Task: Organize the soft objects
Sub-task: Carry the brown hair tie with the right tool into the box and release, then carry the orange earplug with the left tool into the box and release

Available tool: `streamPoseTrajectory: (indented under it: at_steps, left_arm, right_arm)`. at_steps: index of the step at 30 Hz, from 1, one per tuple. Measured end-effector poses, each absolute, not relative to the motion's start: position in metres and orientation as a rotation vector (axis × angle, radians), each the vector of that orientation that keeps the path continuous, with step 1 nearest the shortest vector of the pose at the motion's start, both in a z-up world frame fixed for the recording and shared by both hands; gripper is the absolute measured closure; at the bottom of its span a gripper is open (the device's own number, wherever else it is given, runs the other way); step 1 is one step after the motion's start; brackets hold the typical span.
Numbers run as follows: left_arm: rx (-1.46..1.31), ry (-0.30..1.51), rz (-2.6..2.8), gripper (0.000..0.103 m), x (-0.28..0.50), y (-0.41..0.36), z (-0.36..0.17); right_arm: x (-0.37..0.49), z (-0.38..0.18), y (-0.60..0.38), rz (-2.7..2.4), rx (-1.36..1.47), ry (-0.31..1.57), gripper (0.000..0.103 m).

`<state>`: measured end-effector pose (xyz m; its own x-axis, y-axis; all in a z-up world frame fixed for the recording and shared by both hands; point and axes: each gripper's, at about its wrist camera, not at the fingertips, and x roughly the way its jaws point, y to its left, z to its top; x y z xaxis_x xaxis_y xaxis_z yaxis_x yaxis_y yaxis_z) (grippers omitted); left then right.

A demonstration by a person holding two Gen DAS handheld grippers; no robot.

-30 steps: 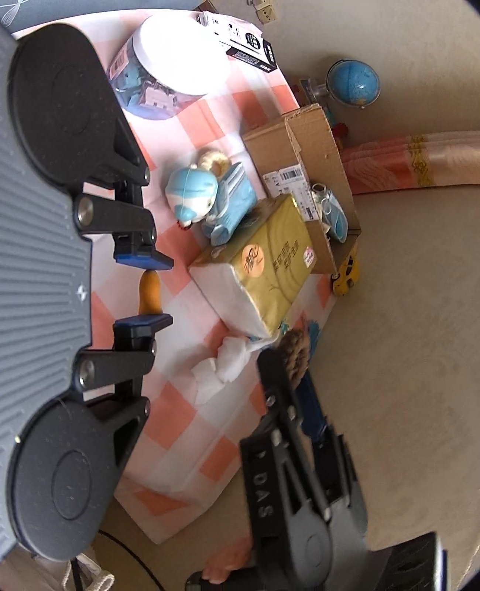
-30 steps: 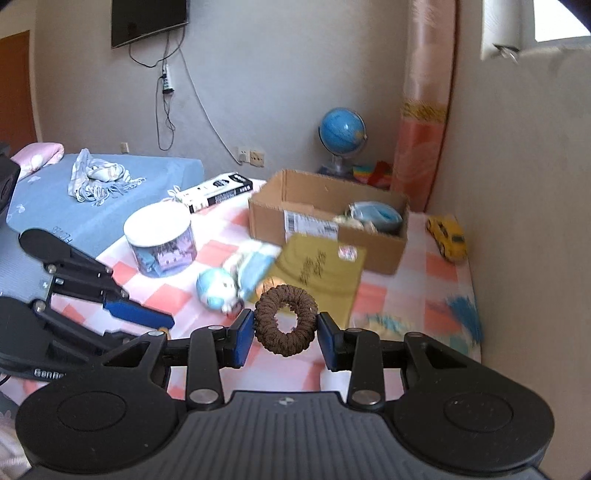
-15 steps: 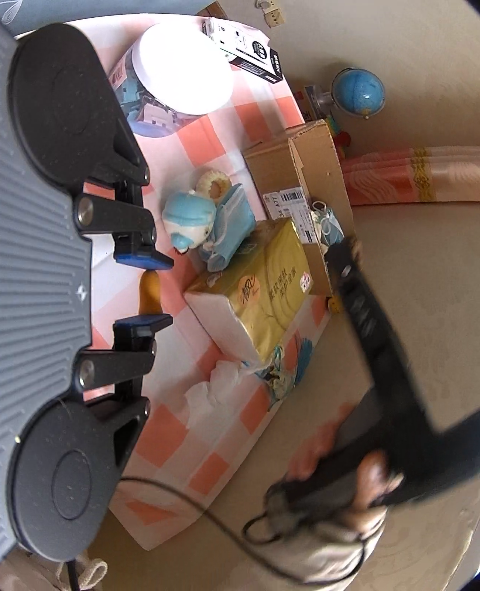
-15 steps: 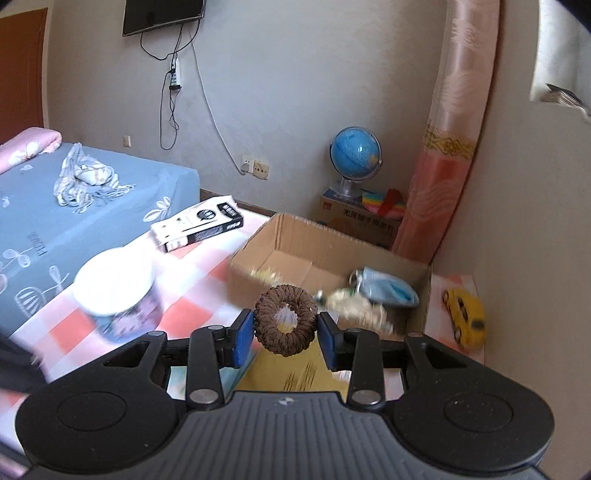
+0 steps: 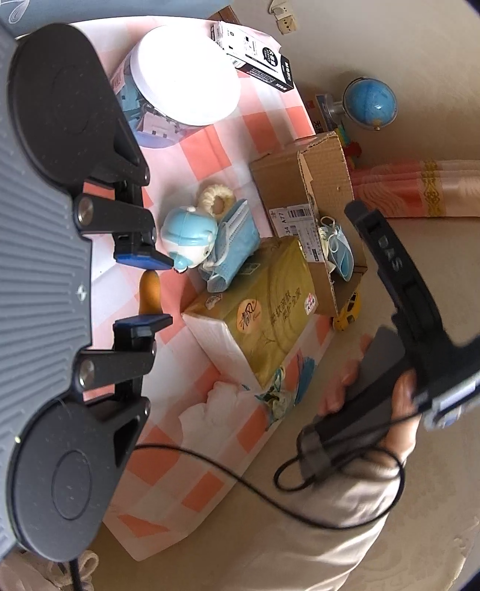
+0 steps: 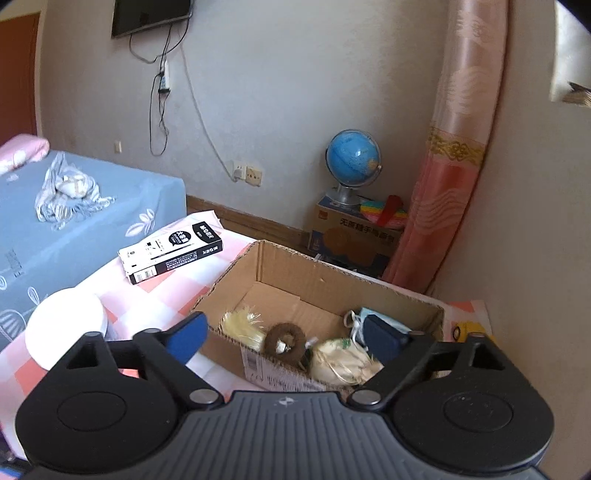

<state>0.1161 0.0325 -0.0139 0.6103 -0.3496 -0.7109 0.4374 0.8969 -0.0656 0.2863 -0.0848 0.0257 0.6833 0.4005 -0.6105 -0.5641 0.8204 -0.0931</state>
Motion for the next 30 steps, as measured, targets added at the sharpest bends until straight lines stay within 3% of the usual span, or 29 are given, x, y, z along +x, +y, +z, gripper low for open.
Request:
streamPoseTrajectory:
  at_steps: [9,18,30]
  left_arm:
    - [0.141,0.770,-0.458,0.079,0.121,0.022,-0.002]
    - [0.169,0.741,-0.427,0.079,0.143,0.011,0.013]
    - [0.208,0.676,-0.275,0.079,0.254,0.006,0.035]
  right_arm:
    - [0.224,0.037,-0.132,0.478,-0.212,0.629,0.000]
    - [0.150,0.013,-0.178,0.380,-0.128,0.659,0.000]
    - [0.118,-0.005,-0.205,0.325,-0.097,0.662,0.000]
